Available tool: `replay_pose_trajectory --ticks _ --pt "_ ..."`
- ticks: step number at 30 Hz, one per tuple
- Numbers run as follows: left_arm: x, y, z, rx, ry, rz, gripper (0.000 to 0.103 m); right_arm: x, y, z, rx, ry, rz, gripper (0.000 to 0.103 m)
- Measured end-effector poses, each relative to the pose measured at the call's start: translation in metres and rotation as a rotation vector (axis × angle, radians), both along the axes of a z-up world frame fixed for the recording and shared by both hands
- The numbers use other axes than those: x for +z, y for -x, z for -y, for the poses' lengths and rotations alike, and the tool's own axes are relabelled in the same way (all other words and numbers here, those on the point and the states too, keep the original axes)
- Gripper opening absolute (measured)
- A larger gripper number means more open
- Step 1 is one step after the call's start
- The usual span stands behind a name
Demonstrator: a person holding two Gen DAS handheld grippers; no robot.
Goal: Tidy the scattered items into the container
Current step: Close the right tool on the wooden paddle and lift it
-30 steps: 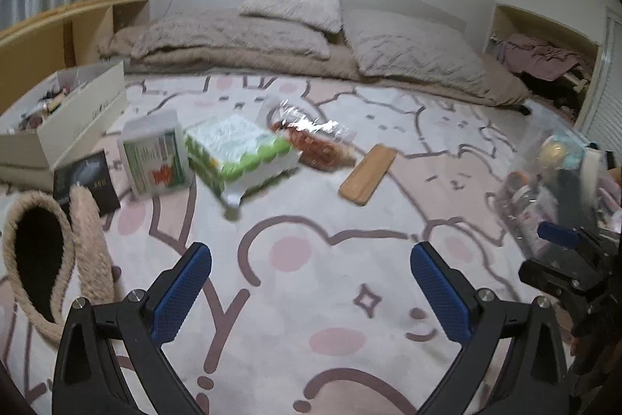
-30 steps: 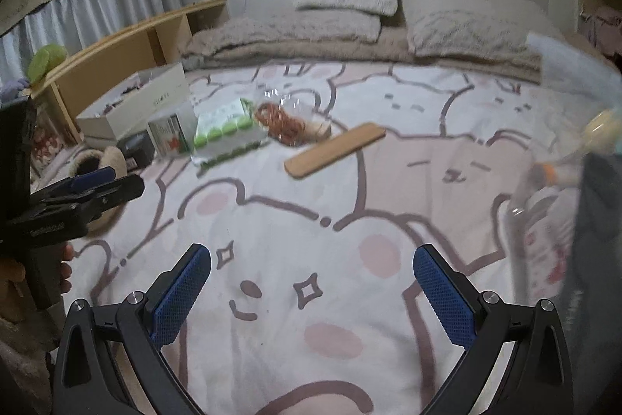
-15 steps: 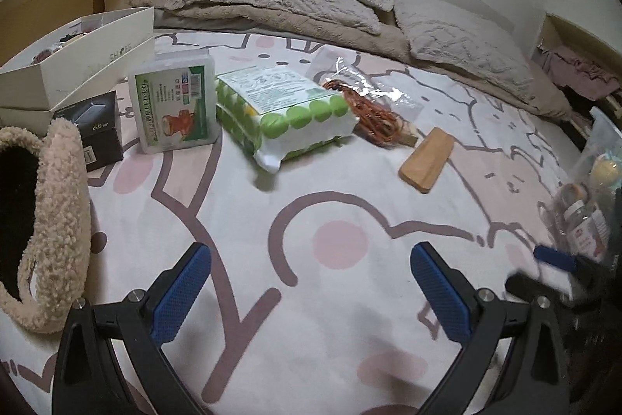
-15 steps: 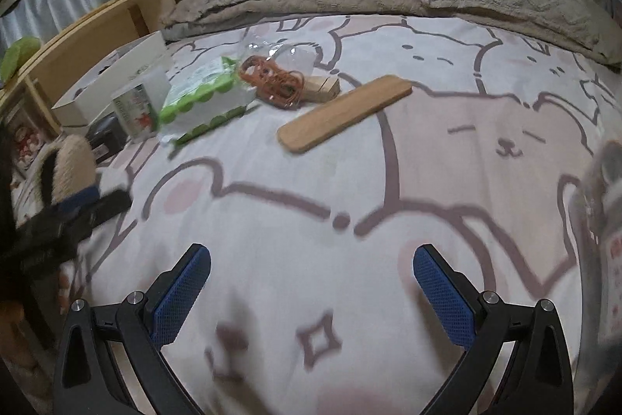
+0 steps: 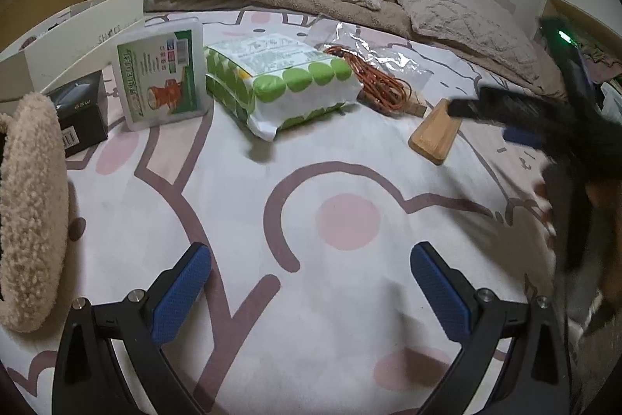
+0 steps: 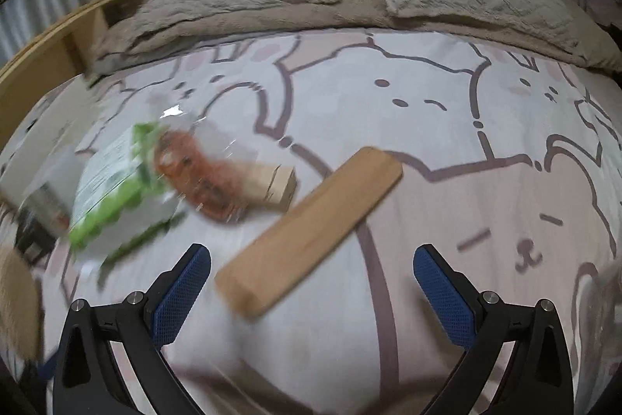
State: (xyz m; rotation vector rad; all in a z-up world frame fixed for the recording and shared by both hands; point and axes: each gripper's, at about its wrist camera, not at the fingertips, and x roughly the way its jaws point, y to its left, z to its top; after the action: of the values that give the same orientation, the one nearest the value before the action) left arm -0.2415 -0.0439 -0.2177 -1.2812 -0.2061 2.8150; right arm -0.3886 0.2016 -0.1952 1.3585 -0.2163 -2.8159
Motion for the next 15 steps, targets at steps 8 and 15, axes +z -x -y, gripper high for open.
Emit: replay_pose_trajectory --ticks 8,15 --pt "-0.008 0.003 -0.001 -0.016 -0.019 0.039 0.103 -0.029 0.040 0.020 -0.036 -0.149 0.098 0.103" --pt "-0.008 0.002 0.002 -0.010 -0.045 0.050 0.103 -0.045 0.036 0.005 0.000 -0.097 0.120 0.103"
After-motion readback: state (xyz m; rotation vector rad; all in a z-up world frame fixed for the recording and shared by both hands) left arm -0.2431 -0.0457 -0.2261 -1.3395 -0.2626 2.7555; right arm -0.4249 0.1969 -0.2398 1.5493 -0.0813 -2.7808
